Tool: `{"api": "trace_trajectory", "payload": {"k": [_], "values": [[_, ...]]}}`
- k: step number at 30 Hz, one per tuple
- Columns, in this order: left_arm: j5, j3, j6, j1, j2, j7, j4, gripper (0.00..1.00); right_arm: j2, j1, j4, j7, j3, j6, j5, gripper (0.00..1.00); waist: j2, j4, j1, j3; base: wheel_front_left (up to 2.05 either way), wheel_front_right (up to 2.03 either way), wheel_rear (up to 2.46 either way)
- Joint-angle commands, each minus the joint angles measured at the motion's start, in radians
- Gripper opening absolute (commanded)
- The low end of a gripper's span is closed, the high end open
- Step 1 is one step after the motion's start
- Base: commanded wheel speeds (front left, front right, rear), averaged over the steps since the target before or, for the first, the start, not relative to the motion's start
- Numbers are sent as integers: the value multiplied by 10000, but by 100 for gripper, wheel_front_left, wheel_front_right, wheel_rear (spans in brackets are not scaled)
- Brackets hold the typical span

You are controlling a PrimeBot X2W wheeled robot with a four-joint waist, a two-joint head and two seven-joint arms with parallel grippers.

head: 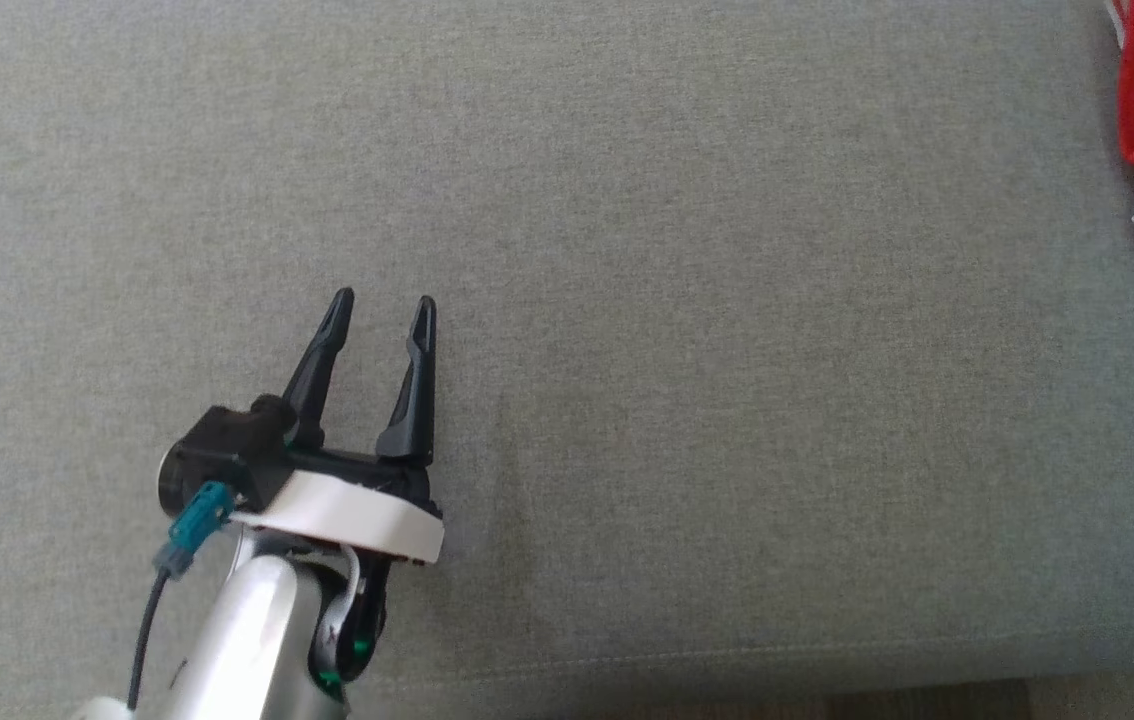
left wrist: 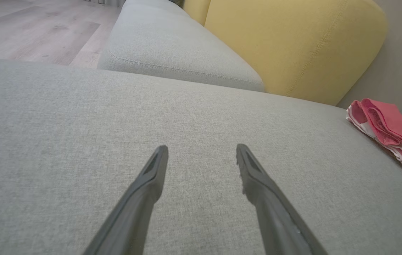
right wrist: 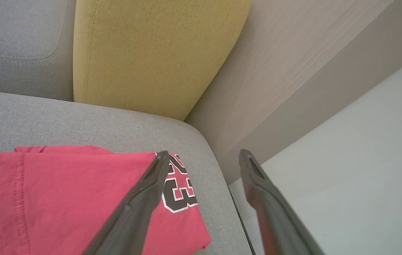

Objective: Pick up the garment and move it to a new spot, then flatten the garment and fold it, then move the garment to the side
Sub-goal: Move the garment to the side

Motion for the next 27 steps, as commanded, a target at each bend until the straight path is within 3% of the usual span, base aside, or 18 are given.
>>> {"api": "trace_trajectory", "payload": {"k": [1,7,16,27], "values": [[65,334,-36,-288,-21,-121,-275,100,-150,-9,-416,-77,4,65,-7,100,0,-10,0,-20,0,0,0],[118,474,-57,-344,-24,-122,-259,100,181,64,-411,-765,145,65,284,100,0,-43,0,-291,0,0,0],[54,1008,57,-386,-27,-122,-203,100,1553,519,-647,-2356,907,65,1135,100,0,-64,0,-1392,0,0,0],[54,1571,662,202,-36,-122,162,100,3867,3002,-1628,-4022,2077,65,2337,100,0,81,0,-2858,0,0,0]]}}
